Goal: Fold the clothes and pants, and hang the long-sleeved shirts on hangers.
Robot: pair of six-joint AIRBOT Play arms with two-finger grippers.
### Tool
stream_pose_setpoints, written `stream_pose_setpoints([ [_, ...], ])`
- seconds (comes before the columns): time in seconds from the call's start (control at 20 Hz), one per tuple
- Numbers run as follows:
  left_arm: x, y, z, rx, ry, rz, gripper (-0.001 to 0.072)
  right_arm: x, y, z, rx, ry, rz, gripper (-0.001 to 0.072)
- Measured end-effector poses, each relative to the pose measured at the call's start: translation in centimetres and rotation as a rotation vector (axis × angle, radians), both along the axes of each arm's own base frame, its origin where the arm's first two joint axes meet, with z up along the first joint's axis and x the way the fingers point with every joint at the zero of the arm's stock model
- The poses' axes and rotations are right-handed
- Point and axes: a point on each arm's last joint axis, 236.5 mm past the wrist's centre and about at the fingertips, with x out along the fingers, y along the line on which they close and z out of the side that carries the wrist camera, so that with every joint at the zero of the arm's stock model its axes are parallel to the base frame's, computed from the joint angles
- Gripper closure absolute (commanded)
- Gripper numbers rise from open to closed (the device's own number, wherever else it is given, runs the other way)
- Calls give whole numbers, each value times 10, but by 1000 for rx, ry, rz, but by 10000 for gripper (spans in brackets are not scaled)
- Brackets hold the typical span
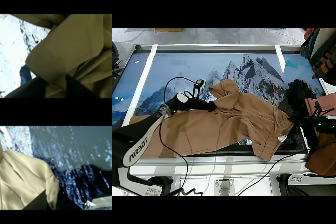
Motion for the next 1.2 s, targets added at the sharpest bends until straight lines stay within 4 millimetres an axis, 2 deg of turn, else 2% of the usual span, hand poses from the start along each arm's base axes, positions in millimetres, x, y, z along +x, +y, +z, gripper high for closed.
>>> stream_pose_setpoints([
  [0.1, 7, -3, -1, 8, -38, 17, 690, 0, 0, 0, 0, 0, 0, 674],
  [0.2, 22, 2, 6, 13, -91, 57, 691, 0, 0, 0, 0, 0, 0, 674],
  [0.3, 41, 15, 28, 8, -157, 106, 692, 0, 0, 0, 1, 0, 0, 674],
  [0.45, 69, 47, 72, -4, -261, 187, 691, 0, 0, 0, 1, 1, 0, 675],
  [0.6, 83, 76, 94, -4, -307, 242, 690, 0, 0, 0, 1, 1, 0, 675],
  [0.7, 88, 88, 95, 1, -311, 264, 690, 0, 0, 0, 2, 1, 0, 674],
  [0.85, 90, 96, 93, 3, -303, 273, 692, 0, 1, 0, 4, 2, 2, 674],
  [1.0, 80, 96, 97, 5, -278, 238, 692, -1, 1, 0, 5, 2, 2, 674],
  [1.1, 67, 103, 88, 27, -205, 223, 690, -1, 1, 0, 5, 2, 3, 674],
  [1.15, 60, 110, 80, 50, -159, 221, 640, -1, 1, 0, 4, 2, 2, 674],
  [1.2, 54, 117, 72, 81, -124, 217, 412, -1, 1, 0, 4, 2, 3, 674],
])
